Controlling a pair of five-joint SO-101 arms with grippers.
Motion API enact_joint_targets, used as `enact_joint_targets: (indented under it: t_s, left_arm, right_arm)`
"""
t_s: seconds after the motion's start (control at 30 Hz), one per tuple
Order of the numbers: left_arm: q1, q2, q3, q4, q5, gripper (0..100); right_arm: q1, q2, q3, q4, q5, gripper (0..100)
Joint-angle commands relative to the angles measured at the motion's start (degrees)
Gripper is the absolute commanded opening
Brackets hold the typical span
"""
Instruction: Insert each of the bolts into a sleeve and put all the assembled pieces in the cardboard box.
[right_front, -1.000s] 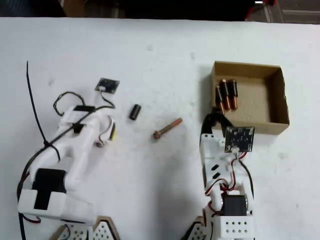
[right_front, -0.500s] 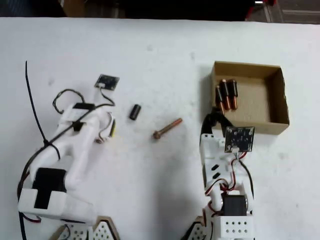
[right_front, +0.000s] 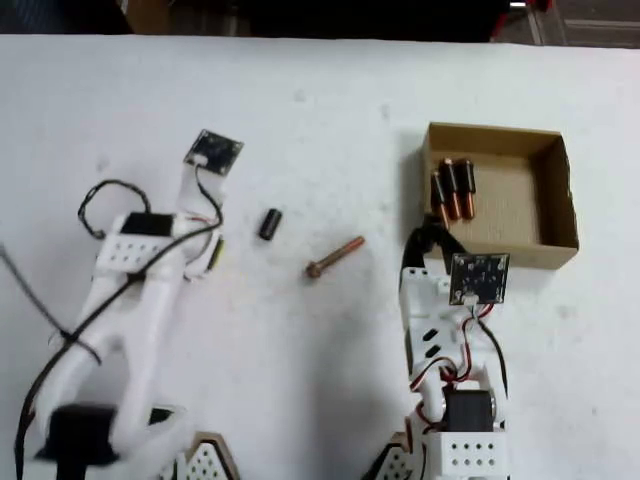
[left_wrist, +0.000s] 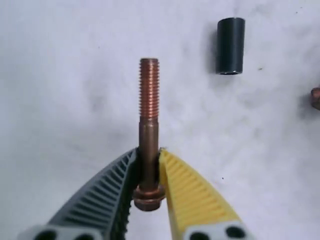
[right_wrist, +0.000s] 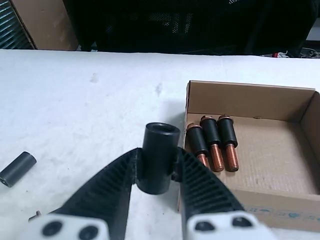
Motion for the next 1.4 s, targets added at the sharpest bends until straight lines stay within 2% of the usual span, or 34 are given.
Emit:
enact_joint_targets:
  t_s: [0.0, 0.23, 0.5, 0.87, 1.0, 1.1, 1.27, 1.37]
  left_arm:
    - [0.4, -7.3, 1.7, 0.4, -8.0, 2]
    - [0.2, -10.9, 6.1, 0.3, -30.2, 2]
    - [0.2, -10.9, 6.9, 0.3, -39.6, 2]
    - [-5.1, -10.9, 7.5, 0.4, -62.8, 2]
    - [-4.6, -10.9, 10.8, 0.2, -70.1, 2]
    - [-4.4, -10.9, 14.0, -3.8, -73.5, 2]
    - [-4.3, -10.9, 21.3, -17.1, -77.3, 2]
    - [-3.4, -10.9, 24.6, -21.6, -77.8, 2]
  right_arm:
    - [0.6, -0.2, 0.4, -0.1, -0.2, 1.7]
    - [0.6, -0.2, 0.4, -0.1, -0.2, 1.7]
    - [0.6, -0.2, 0.4, -0.1, -0.2, 1.7]
    - [0.6, -0.2, 0.4, 0.0, -0.2, 1.7]
    - [0.6, -0.2, 0.4, 0.0, -0.2, 1.7]
    - [0.6, -0.2, 0.4, 0.0, -0.2, 1.7]
    - [0.6, -0.2, 0.4, 0.0, -0.2, 1.7]
    - [0.6, -0.2, 0.4, 0.0, -0.2, 1.7]
